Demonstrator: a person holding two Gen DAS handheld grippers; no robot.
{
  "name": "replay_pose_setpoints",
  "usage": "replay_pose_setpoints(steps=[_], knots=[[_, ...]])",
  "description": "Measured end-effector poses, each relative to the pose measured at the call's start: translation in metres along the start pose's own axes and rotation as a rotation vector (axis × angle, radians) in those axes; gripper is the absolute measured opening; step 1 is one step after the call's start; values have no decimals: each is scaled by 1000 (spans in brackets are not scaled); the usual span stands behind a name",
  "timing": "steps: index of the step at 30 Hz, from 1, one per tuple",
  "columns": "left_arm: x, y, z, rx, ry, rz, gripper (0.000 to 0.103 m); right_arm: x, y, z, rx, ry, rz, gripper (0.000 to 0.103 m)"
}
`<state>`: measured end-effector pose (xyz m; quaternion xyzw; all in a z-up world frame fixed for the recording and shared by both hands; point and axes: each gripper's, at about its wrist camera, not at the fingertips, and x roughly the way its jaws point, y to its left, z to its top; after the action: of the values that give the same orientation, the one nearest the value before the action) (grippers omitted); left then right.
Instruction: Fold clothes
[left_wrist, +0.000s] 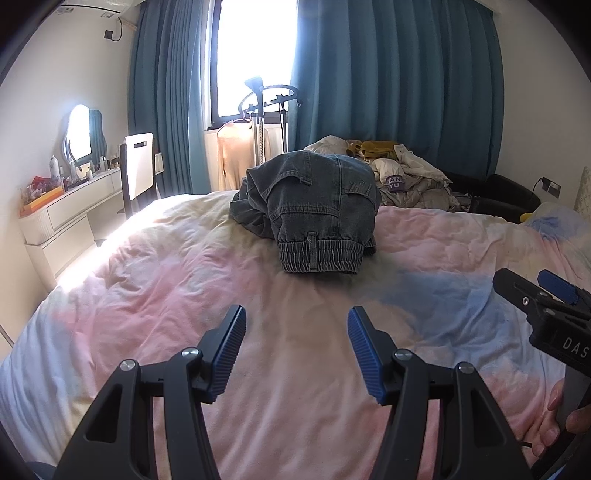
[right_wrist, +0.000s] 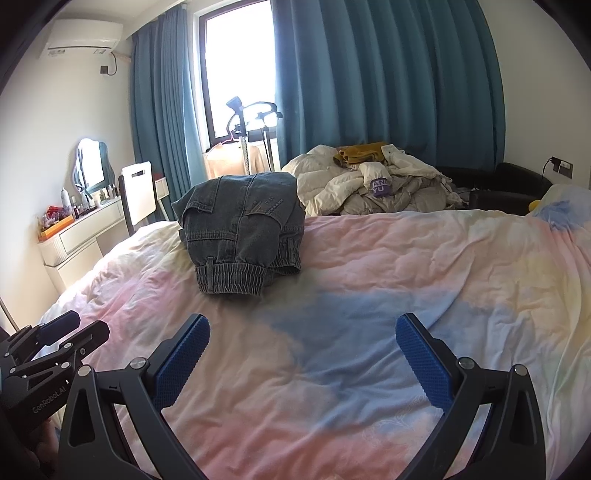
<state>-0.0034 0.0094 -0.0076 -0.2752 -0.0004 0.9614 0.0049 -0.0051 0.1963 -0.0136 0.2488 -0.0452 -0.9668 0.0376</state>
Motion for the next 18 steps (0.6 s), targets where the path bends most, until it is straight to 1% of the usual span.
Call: replay_pose_setpoints(steps=[4,7,10,15,18], knots=[[12,1,5,-21,23,-24,59,2,-4,-1,9,9,-14,103],[29,-1,13,-51,63,-56,59,6,-10,-2,35,22,-18,103],[51,-5,21,-65,104,-72,59,12,-17,-3,73,48,0,103],[99,-20,35,-4,152,-107,59,25,-24,-6,98,77,17,103],[127,-27,43,27,137,-120,59,37,-26,-9,99,99,16,103]])
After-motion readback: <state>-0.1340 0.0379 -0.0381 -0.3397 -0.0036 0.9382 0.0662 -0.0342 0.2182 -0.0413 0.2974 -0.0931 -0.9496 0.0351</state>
